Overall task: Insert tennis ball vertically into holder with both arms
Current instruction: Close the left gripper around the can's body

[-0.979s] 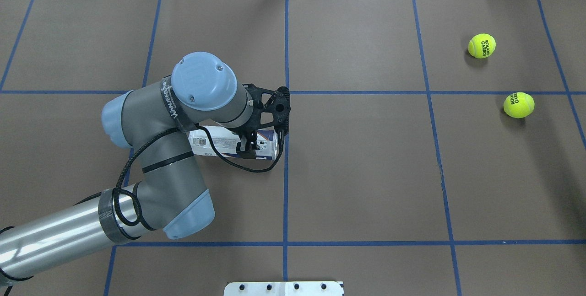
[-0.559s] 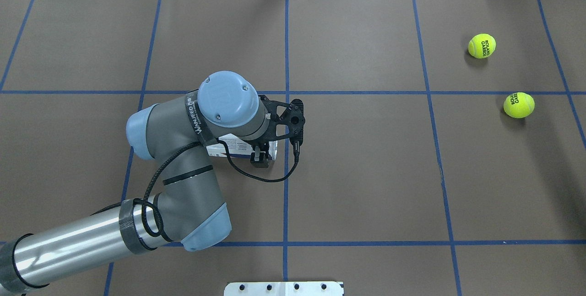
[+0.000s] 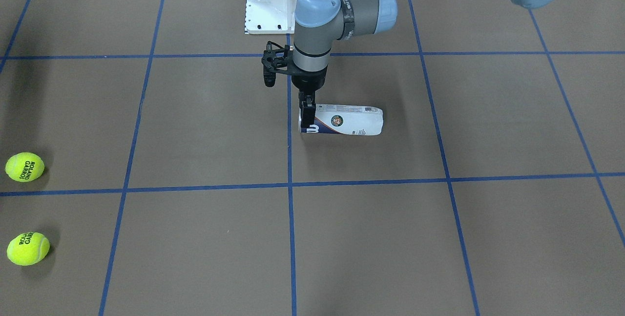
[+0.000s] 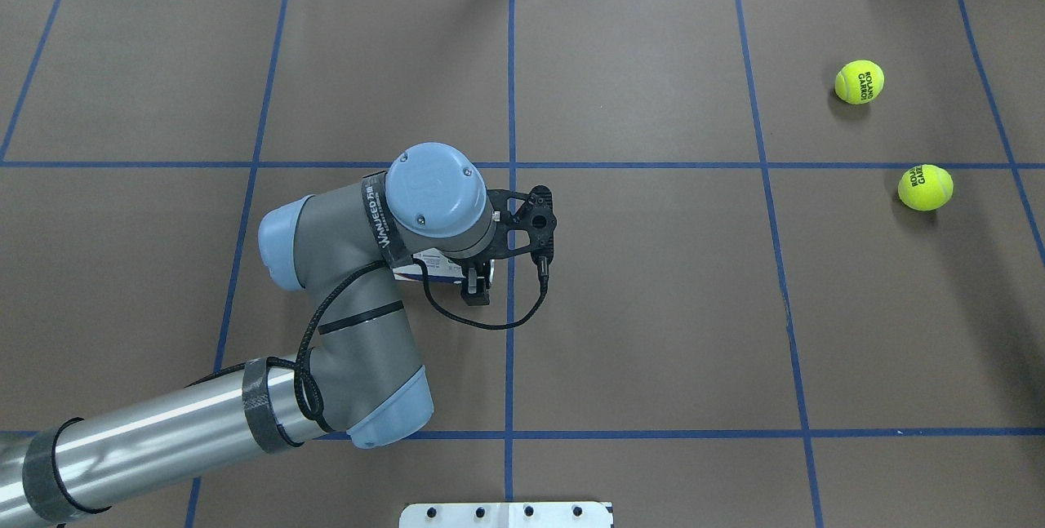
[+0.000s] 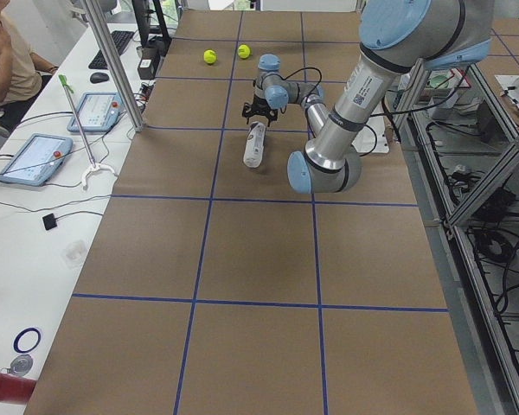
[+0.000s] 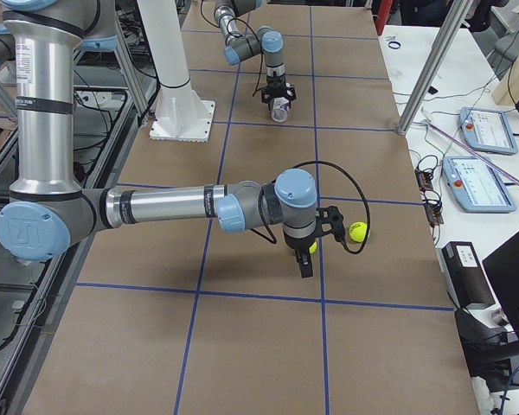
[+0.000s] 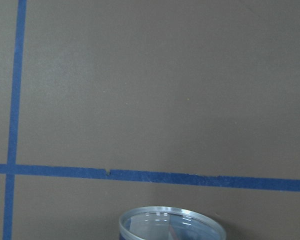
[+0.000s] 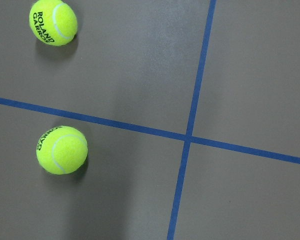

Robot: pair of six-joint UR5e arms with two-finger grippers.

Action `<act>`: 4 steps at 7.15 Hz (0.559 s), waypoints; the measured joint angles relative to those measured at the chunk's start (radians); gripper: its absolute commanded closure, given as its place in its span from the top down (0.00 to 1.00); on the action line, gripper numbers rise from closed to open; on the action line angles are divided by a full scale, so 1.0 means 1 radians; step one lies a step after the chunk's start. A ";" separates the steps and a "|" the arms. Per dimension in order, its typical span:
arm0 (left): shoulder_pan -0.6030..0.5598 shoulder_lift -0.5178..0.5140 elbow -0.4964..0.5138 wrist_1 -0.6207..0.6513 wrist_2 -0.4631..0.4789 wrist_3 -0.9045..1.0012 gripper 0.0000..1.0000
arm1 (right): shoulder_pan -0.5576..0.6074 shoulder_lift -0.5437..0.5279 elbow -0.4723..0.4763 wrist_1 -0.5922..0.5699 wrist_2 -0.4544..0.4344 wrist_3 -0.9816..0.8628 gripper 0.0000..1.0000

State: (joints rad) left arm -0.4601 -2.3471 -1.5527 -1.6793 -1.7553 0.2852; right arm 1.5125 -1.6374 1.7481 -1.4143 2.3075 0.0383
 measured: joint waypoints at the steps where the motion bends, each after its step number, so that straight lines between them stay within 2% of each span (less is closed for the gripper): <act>1: 0.001 -0.002 0.017 -0.003 0.000 0.000 1.00 | 0.000 0.000 0.000 0.000 0.000 0.000 0.99; 4: 0.003 -0.008 0.097 -0.077 0.000 0.000 1.00 | 0.000 0.001 -0.001 0.000 0.000 0.000 0.99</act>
State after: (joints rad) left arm -0.4573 -2.3554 -1.4556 -1.7561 -1.7549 0.2848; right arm 1.5125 -1.6368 1.7473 -1.4143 2.3072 0.0384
